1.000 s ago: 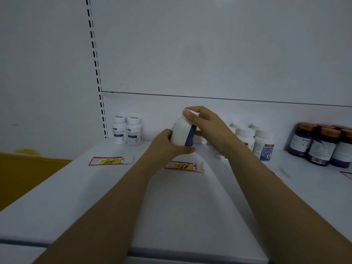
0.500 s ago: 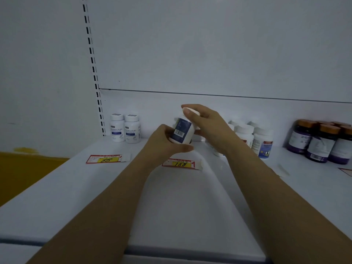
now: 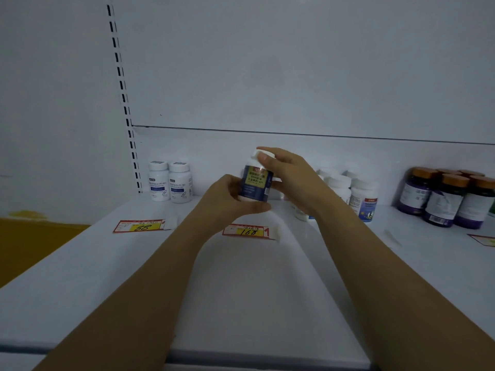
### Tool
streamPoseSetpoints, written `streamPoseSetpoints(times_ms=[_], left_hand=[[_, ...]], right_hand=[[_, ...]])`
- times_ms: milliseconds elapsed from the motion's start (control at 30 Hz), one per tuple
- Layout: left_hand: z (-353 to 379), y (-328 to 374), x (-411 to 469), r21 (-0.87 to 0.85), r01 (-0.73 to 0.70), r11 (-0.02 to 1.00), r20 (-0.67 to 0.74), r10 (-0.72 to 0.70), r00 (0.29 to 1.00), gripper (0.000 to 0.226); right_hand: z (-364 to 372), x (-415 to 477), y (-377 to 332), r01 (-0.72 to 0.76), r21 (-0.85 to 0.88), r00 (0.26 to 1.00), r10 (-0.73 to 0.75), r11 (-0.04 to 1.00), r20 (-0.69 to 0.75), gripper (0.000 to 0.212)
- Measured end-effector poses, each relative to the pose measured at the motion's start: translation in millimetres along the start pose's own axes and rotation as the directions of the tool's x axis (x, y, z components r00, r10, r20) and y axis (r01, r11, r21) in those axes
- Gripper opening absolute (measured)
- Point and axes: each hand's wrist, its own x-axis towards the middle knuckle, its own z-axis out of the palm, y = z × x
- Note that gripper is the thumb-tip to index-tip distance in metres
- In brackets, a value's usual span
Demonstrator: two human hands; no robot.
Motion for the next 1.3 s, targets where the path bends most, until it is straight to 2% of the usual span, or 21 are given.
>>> streamPoseSetpoints(times_ms=[100,233,367,500,600,733,800,900,1000,1067,1133,1200,1300], left_hand=[[-0.4,-1.6,-0.5,-0.037,-0.003,0.999,0.079,0.006,0.997,0.043],[-2.3,-7.7,0.9,-0.022,-0.023,0.999,0.068,0.024,0.997,0.042],[-7.2,-16.9,5.7,-0.057,-0.111,0.992,-0.103,0.105,0.989,0.053],[-10.3,-18.2,5.1,0.128,-0.269,0.955,-0.341,0.297,0.892,0.054],[-12.5,-18.6,4.5,0.198,-0.335,0.921,-0.405,0.389,0.827,0.054],[-13.6,-15.3,2.1,0.209,-0.338,0.918,-0.413,0.396,0.820,0.054],[-14.9,-10.8,0.1,0.140,-0.319,0.937,-0.380,0.349,0.857,0.054],[-14.7,0.7,-2.2,0.018,-0.222,0.975,-0.241,0.220,0.945,0.052],[-11.9,13.0,-5.9,-0.129,-0.045,0.991,-0.045,0.040,0.998,0.054],[-12.3,15.7,-7.6,-0.269,0.106,0.957,0.099,-0.082,0.992,0.068],[-14.1,14.5,-8.6,-0.356,0.240,0.903,0.229,-0.164,0.959,0.066],[-15.4,13.0,-8.8,-0.376,0.326,0.867,0.325,-0.206,0.923,0.062],[-15.6,10.4,-8.4,-0.353,0.352,0.867,0.386,-0.208,0.899,0.060]], right_hand=[[-0.1,0.7,2.1,-0.030,-0.059,0.999,0.027,0.998,-0.039,0.038],[6.0,-1.7,1.2,-0.022,-0.137,0.999,0.018,0.990,-0.032,0.037],[10.7,-6.7,-8.1,0.097,-0.148,0.995,-0.091,0.984,0.050,0.039],[22.4,-12.4,-15.7,0.233,-0.224,0.965,-0.198,0.946,0.171,0.051],[28.8,-15.2,-15.8,0.337,-0.268,0.935,-0.288,0.903,0.206,0.052],[30.8,-16.6,-16.2,0.366,-0.284,0.927,-0.320,0.886,0.195,0.051],[27.9,-17.1,-19.7,0.341,-0.208,0.938,-0.317,0.917,0.140,0.049],[17.2,-16.5,-24.3,0.275,-0.033,0.961,-0.275,0.961,0.006,0.040],[8.4,-12.3,-21.1,0.063,0.016,0.997,-0.062,0.998,-0.055,0.041],[7.8,-10.0,-17.1,-0.142,0.025,0.989,0.143,0.990,-0.023,0.048],[8.9,-10.4,-14.9,-0.285,0.064,0.958,0.286,0.956,-0.004,0.049],[9.1,-10.7,-12.9,-0.335,0.084,0.942,0.335,0.939,0.014,0.047],[8.2,-9.9,-9.4,-0.356,0.084,0.934,0.355,0.931,0.025,0.042]])
